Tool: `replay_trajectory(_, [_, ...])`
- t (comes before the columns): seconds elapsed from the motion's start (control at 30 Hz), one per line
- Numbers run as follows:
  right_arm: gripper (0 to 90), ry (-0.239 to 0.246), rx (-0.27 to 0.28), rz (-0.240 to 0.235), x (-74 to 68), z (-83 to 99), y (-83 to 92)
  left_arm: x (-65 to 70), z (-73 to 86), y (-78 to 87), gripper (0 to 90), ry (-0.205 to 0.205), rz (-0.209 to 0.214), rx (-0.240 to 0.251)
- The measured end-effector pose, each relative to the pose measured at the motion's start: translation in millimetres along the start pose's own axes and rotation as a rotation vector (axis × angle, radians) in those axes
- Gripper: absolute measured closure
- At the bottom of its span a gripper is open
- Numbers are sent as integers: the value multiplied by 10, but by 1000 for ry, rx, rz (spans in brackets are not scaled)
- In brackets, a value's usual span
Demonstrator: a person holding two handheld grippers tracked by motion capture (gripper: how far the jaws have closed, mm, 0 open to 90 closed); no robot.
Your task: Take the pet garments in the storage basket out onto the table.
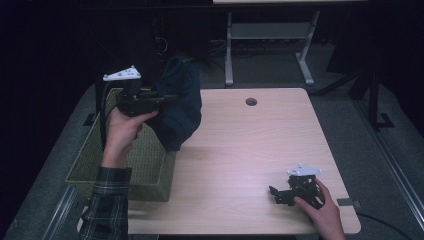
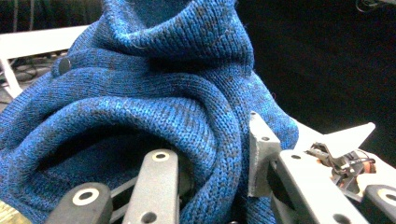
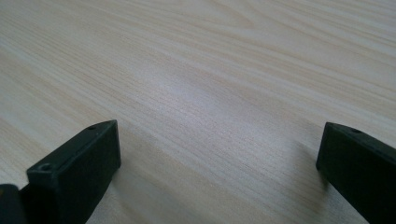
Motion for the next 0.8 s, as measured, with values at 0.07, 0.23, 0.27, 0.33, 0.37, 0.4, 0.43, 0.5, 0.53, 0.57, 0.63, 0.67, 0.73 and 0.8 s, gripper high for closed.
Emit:
replay_trajectory(0.07, [0,-2,-1,0,-1,0,1,23,-20,-99,696,-4,7,-11])
replay_trajectory(0.23, [0,-7,-3,-2,-5,0,3,65,-48,-383,696,-10,28,-31])
replay_trajectory(0.27, [0,-7,-3,-2,-5,0,3,65,-48,-383,696,-10,28,-31])
replay_trajectory(0.33, [0,-7,-3,-2,-5,0,3,87,-54,-505,696,-16,32,-43])
replay_trajectory(0.37, [0,-7,-3,-2,-5,0,3,87,-54,-505,696,-16,32,-43])
replay_trajectory(0.4, [0,-7,-2,-1,-5,0,2,92,-55,-548,696,-19,35,-48])
replay_trajectory(0.43, [0,-5,-1,-1,-4,0,2,95,-57,-592,696,-19,39,-52])
replay_trajectory(0.5, [0,-5,-1,-1,-3,0,2,95,-58,-674,696,-19,45,-54])
replay_trajectory(0.53, [0,-5,-1,-1,-3,0,2,95,-59,-715,696,-20,46,-58])
replay_trajectory(0.57, [0,-6,0,-2,-4,0,2,98,-53,-798,696,-25,44,-68])
replay_trajectory(0.63, [0,-6,0,-2,-4,0,1,99,-46,-844,696,-24,44,-71])
replay_trajectory(0.67, [0,-6,0,-1,-4,0,1,98,-39,-886,696,-22,46,-76])
replay_trajectory(0.73, [0,-6,0,-1,-4,0,1,96,-20,-972,696,-17,49,-81])
replay_trajectory(0.8, [0,-6,0,-1,-4,0,2,98,3,-1066,696,-14,52,-91])
Point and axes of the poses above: each handheld gripper's, and its own axes: y roughly backward along the jaws, z roughly out of its underside, x roughly to its right, the point moved 1 cm from there along -y, roughly forward along the jaws, and after that the axes turned 10 degrees about z, right-handed, at the moved point
